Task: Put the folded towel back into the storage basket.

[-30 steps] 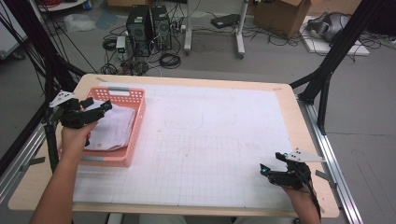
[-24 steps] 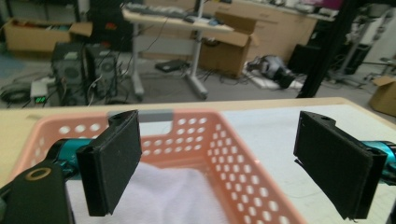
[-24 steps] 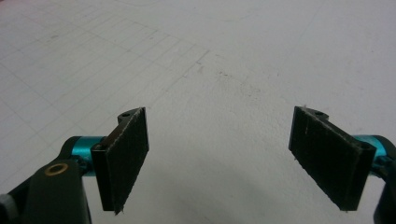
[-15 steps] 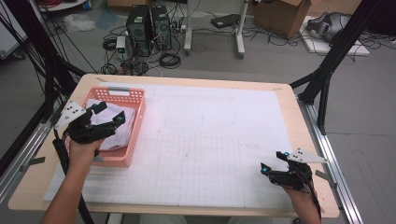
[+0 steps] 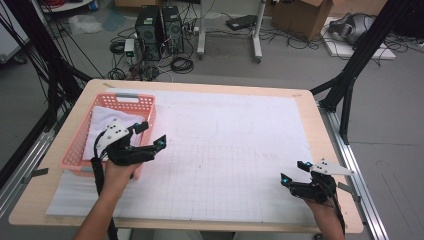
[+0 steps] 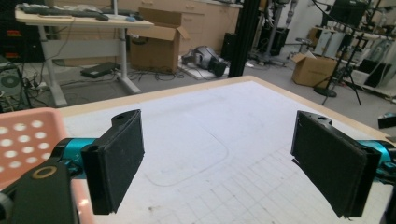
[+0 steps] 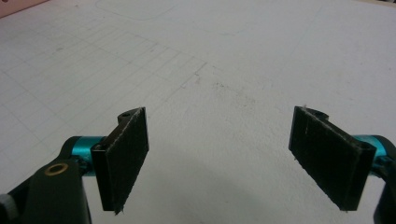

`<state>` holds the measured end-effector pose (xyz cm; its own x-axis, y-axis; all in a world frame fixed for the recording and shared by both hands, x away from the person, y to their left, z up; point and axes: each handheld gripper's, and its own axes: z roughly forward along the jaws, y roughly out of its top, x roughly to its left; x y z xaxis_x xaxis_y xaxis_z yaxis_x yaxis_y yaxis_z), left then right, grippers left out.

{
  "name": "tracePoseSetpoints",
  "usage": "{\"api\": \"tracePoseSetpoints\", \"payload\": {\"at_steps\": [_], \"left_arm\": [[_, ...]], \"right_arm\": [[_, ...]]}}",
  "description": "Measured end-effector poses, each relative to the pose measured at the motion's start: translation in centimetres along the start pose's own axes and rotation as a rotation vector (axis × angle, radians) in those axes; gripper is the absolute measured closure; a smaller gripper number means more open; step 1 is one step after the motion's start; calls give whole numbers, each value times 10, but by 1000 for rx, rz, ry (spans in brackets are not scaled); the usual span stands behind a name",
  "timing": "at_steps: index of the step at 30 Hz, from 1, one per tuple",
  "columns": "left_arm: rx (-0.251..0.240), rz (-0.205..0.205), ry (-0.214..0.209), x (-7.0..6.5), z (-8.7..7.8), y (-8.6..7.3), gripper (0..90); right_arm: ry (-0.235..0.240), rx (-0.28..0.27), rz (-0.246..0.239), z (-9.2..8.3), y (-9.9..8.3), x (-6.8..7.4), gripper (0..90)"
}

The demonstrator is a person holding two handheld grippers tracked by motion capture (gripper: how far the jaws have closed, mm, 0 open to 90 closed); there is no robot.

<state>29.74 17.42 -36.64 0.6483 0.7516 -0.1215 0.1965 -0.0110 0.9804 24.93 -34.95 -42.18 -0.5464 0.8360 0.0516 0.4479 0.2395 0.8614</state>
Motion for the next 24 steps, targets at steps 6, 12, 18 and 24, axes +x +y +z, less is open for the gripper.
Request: {"api": "tracePoseSetpoints", "payload": {"at_steps": [6,12,18,24], "left_arm": [[20,9,-56,-20,7,-11,184],[39,23,-103,-35,14,-26,192],[71,30,-111,-41,19,-40,198],[79,36,-125,-46,22,-44,201]], "right_arm": [[-3,-33,-4,-4,0,-1,188],[-9,-58,5,-8,1,-1,188],[-11,-59,-2,-8,1,0,188],[-11,-54,0,-6,2,1,188]]}}
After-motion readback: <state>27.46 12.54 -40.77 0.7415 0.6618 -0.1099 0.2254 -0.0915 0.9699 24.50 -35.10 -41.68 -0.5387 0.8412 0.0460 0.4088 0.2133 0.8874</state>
